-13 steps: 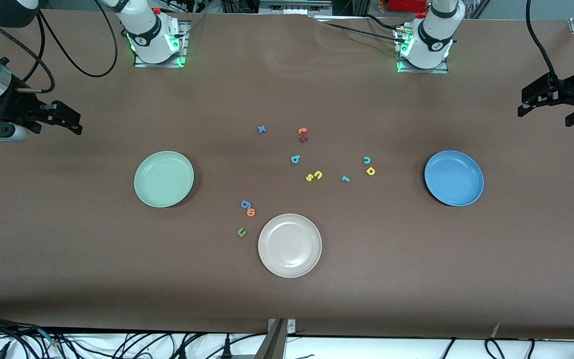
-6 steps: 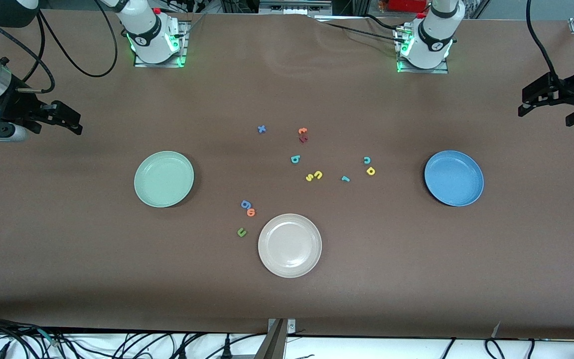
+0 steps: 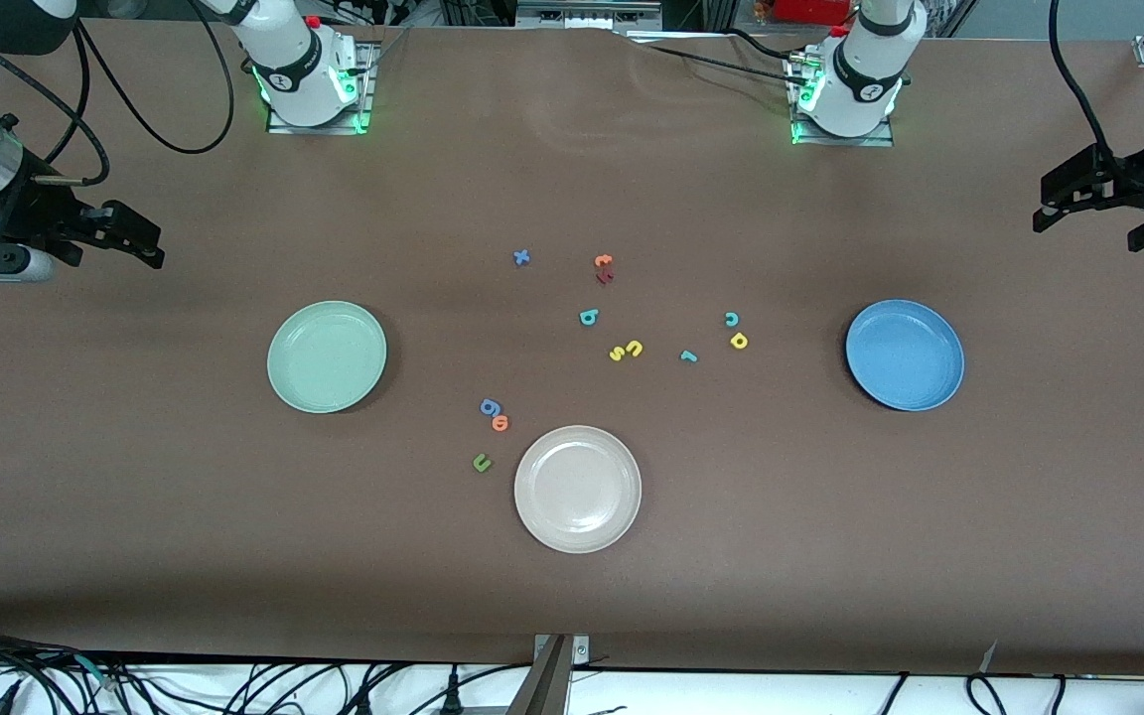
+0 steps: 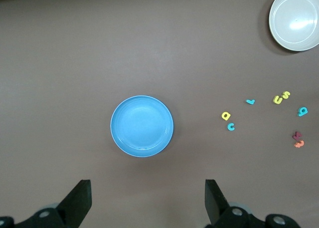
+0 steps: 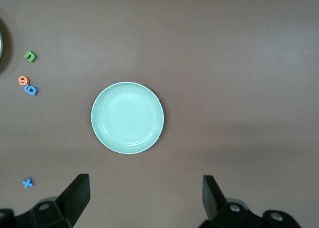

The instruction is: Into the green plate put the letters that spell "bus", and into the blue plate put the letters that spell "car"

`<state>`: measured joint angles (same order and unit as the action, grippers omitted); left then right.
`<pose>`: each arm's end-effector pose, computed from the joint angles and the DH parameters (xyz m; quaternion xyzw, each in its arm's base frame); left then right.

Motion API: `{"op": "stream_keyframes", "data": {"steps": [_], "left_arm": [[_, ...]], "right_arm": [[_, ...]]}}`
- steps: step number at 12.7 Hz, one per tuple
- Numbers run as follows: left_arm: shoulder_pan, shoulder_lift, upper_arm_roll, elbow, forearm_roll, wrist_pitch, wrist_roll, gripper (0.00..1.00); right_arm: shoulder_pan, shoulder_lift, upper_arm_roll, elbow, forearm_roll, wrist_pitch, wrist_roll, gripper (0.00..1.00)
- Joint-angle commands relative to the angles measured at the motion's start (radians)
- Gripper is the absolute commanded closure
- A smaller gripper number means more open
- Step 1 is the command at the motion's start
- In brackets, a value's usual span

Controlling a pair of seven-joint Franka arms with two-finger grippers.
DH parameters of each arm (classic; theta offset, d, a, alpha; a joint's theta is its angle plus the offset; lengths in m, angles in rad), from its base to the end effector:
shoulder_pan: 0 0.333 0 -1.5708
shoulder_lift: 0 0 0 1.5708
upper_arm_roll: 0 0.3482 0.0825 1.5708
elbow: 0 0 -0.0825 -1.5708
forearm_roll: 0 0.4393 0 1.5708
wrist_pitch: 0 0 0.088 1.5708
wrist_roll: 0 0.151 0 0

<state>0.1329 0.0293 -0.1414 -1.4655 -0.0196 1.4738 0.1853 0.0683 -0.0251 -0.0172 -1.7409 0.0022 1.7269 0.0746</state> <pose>0.6091 -0.0070 0.6417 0.9951 -0.0976 -0.0093 0.0127 0.6092 0.0314 0.5513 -0.9999 0.0119 -0.0055 0.0017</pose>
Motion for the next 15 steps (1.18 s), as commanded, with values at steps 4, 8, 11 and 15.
{"op": "stream_keyframes", "data": {"steps": [4, 8, 11, 15], "left_arm": [[0.005, -0.011, 0.002, 0.007, 0.004, -0.015, 0.005, 0.0], [0.005, -0.012, 0.0, 0.007, 0.003, -0.015, 0.002, 0.0], [0.004, -0.012, -0.01, 0.007, 0.004, -0.017, -0.004, 0.0], [0.004, -0.012, -0.006, 0.007, 0.004, -0.015, -0.007, 0.0]], "right_arm": [[-0.005, -0.004, 0.0, 0.007, 0.019, -0.007, -0.015, 0.0], [-0.005, -0.003, 0.0, 0.007, 0.018, -0.007, -0.016, 0.0], [-0.005, -0.004, 0.0, 0.007, 0.018, -0.007, -0.016, 0.0], [-0.005, -0.004, 0.0, 0.007, 0.018, -0.007, -0.016, 0.0]]}}
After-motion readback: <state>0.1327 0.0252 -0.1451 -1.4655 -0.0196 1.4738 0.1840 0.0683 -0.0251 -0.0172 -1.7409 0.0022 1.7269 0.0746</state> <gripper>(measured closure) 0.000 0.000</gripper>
